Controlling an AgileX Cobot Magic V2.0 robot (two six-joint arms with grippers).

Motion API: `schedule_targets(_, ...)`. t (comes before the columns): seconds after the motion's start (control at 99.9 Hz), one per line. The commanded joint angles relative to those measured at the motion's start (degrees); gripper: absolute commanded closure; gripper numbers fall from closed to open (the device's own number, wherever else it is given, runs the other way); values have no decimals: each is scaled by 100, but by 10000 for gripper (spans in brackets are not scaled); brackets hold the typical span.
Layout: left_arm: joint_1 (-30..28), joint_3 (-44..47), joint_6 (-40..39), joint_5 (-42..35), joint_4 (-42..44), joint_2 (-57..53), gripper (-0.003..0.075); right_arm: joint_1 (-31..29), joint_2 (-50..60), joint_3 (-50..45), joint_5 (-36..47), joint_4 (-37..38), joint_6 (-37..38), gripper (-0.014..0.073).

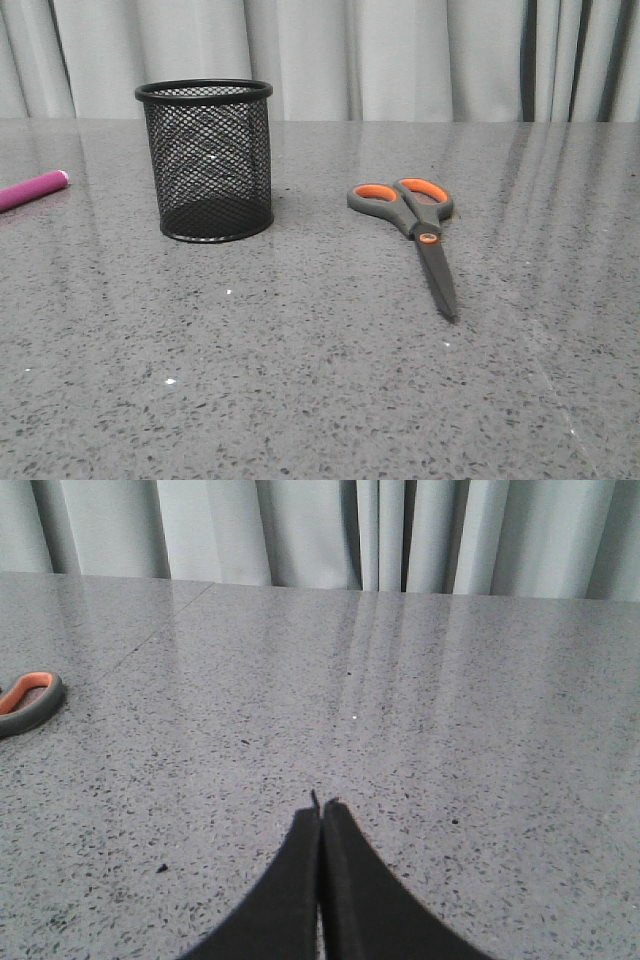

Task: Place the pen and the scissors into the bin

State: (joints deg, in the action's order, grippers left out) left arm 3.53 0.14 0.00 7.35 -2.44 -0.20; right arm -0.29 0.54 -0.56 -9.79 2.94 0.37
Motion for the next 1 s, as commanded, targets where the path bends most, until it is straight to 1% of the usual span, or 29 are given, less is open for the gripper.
schedule_targets(0.0,-15,132,-35,-450,-29,-141,742,0,104,-99,434,21,-37,662)
schedule_targets(0.47,-15,132,-35,-450,-29,-141,742,0,104,-99,487,21,-37,662)
schedule_targets(0.811,-15,132,-35,-450,-173,-141,742,0,104,-99,979,21,-37,662)
schedule_targets(0.991,-15,132,-35,-450,-246,-141,742,0,104,-99,1009,21,-37,662)
